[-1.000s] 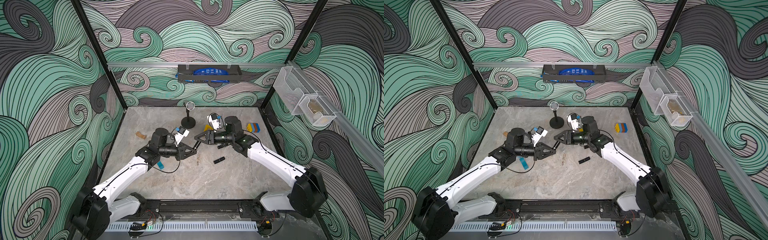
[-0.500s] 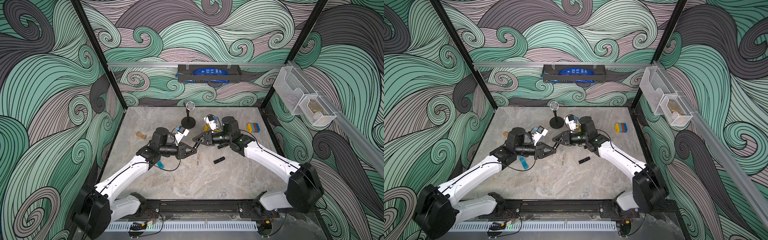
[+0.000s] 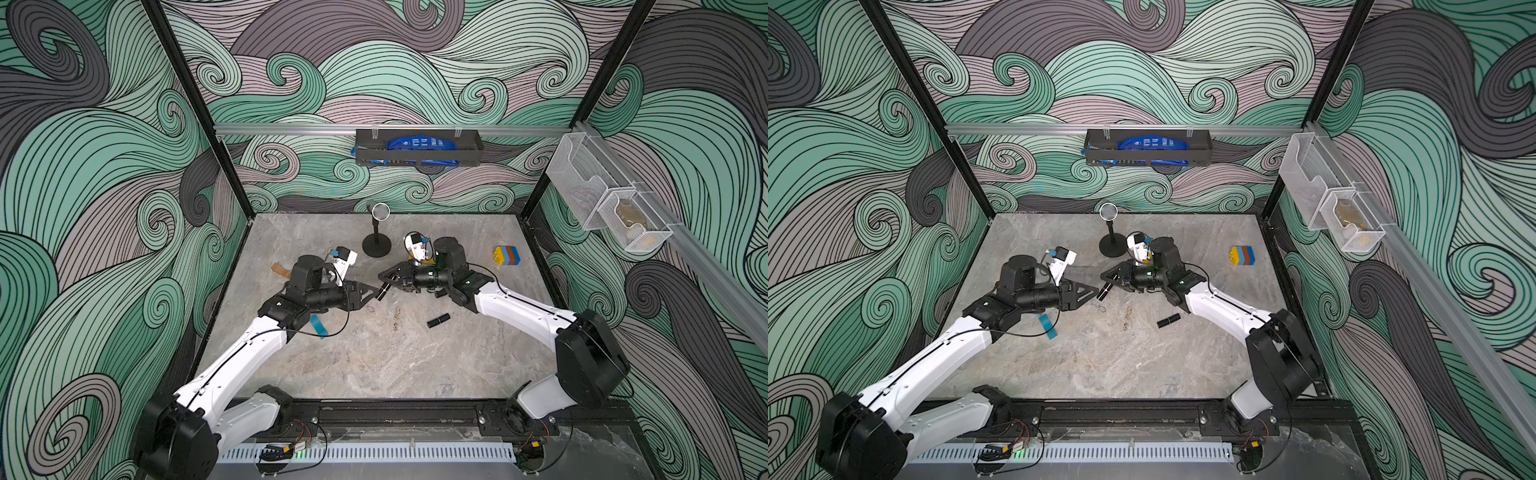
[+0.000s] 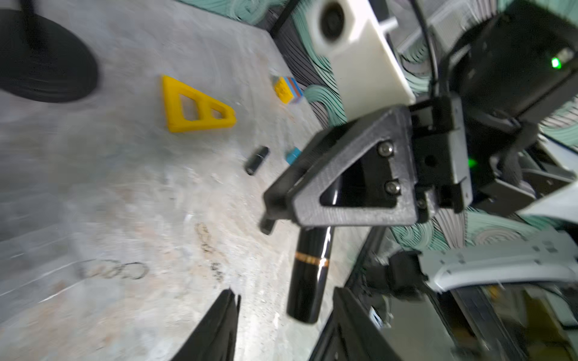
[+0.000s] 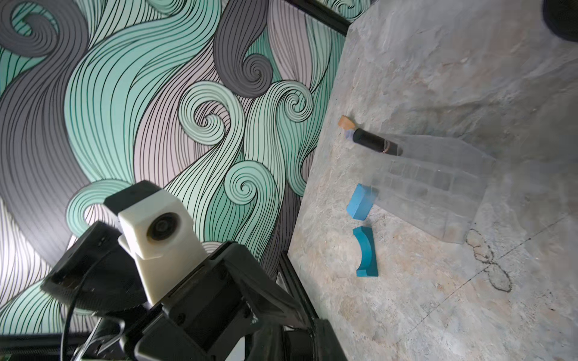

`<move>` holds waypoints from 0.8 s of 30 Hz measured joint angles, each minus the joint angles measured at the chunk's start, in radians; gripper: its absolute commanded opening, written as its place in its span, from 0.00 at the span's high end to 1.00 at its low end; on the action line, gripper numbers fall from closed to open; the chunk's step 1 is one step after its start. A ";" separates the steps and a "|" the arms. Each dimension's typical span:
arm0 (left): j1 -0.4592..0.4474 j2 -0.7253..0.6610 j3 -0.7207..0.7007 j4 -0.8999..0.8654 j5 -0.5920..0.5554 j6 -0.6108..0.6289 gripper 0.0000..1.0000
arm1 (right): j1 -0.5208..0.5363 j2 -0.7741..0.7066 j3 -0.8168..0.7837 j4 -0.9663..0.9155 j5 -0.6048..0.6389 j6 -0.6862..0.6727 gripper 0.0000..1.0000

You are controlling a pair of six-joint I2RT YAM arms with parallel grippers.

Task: Arrange the lipsticks in the organizer
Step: Pick up the lipstick at the center of the board, then place the lipstick in the storage box.

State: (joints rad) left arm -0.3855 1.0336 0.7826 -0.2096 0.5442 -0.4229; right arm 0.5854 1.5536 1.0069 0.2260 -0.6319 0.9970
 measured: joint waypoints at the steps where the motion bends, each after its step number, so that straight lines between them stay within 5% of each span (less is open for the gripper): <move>1: 0.021 -0.029 0.001 -0.041 -0.065 0.005 0.44 | -0.001 0.009 0.000 0.011 0.036 0.011 0.91; 6: 0.084 -0.137 0.003 -0.188 -0.401 0.028 0.42 | 0.046 0.069 0.062 0.017 0.326 0.006 0.92; 11: 0.089 -0.186 0.000 -0.234 -0.613 0.034 0.42 | 0.177 0.214 0.220 0.008 0.641 -0.081 0.92; 17: 0.087 -0.194 -0.036 -0.241 -0.712 0.027 0.42 | 0.275 0.422 0.466 -0.010 0.866 -0.238 0.92; 24: 0.084 -0.202 -0.060 -0.250 -0.751 0.013 0.42 | 0.300 0.602 0.642 -0.022 0.977 -0.367 0.92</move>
State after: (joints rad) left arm -0.3016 0.8314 0.7231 -0.4595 -0.2066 -0.4103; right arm 0.8856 2.1559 1.6489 0.2043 0.3447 0.6300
